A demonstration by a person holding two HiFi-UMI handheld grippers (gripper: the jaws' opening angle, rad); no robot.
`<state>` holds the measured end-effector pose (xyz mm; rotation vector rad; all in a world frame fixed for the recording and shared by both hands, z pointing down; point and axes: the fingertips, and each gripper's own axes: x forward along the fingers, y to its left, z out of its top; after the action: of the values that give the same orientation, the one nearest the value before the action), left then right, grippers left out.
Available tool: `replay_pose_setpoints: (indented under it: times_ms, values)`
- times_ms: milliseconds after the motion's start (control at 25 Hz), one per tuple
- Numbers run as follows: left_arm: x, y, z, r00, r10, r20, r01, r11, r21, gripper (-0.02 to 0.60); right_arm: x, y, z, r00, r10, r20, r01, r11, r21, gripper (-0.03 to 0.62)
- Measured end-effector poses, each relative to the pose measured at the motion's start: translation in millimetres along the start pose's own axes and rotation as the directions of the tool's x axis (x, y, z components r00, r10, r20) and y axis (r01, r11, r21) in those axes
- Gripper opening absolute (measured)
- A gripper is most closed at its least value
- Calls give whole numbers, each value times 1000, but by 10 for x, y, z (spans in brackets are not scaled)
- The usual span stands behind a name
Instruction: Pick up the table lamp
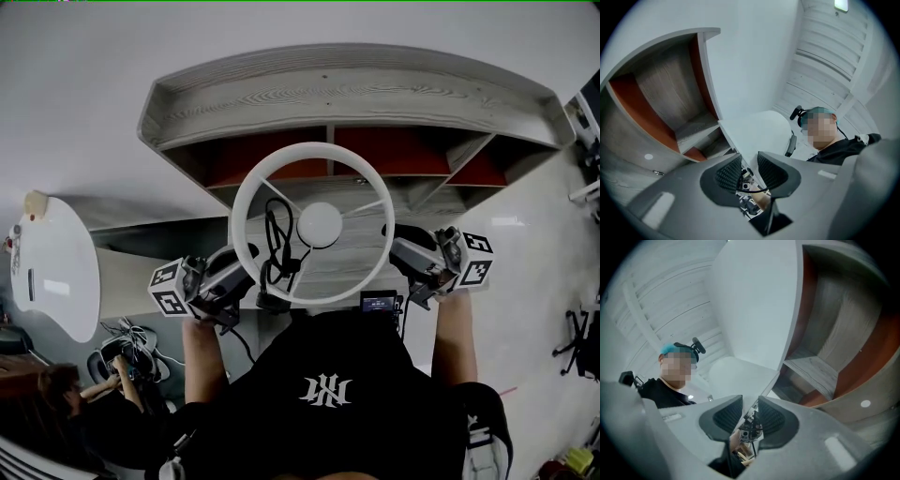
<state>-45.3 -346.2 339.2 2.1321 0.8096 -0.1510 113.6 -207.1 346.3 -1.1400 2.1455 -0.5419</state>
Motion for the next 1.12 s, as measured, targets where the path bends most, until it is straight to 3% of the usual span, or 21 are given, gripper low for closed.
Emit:
replay_pose_setpoints:
  times_ms: [400,1120]
  values:
    - [121,-162,42,1000,-9,-2,9,998,63,115,-11,184,139,1000,-5,-2,5,995,-104,103]
    - [169,-192,10,1000,-18,-22,19,997,70,115,-42,250,190,999,42,35,-37,990,-138,104]
